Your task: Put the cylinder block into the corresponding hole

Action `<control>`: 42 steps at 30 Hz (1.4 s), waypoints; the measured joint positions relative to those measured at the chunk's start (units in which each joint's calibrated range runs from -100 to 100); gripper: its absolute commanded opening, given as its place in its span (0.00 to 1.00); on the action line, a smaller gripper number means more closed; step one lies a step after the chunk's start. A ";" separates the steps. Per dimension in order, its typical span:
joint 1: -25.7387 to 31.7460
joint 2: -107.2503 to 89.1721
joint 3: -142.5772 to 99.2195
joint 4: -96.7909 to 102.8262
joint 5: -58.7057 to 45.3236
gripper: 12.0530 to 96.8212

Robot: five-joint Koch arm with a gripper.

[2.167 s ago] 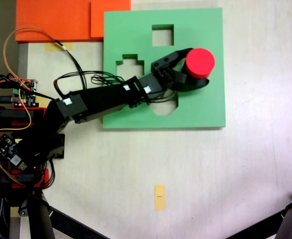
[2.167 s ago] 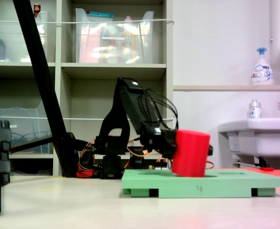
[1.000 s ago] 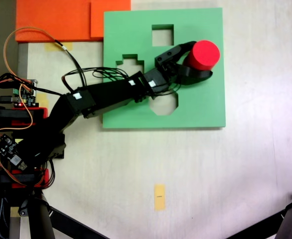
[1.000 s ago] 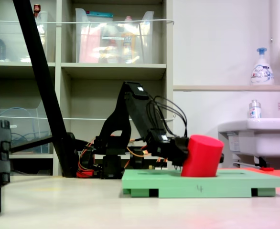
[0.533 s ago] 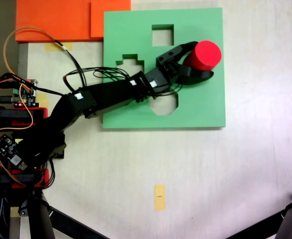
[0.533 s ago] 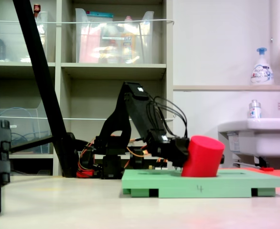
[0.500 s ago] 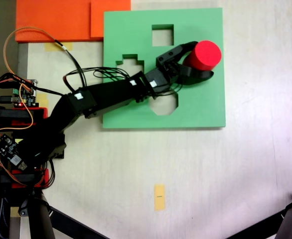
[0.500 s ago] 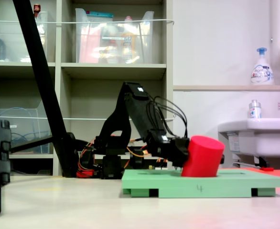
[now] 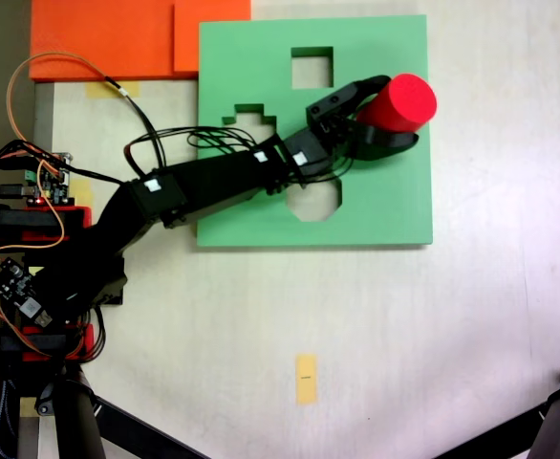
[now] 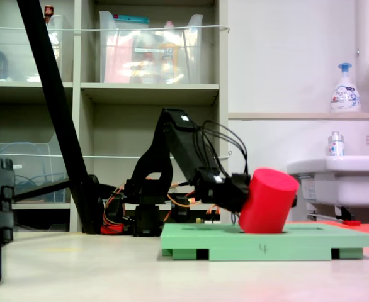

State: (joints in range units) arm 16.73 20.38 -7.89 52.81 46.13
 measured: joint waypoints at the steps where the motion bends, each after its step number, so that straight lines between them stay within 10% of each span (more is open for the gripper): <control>1: -0.05 0.00 0.00 0.00 0.00 0.33; 42: 0.59 -9.71 -4.12 -18.21 0.29 0.64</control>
State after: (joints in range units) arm 17.31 10.67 -12.00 34.61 46.42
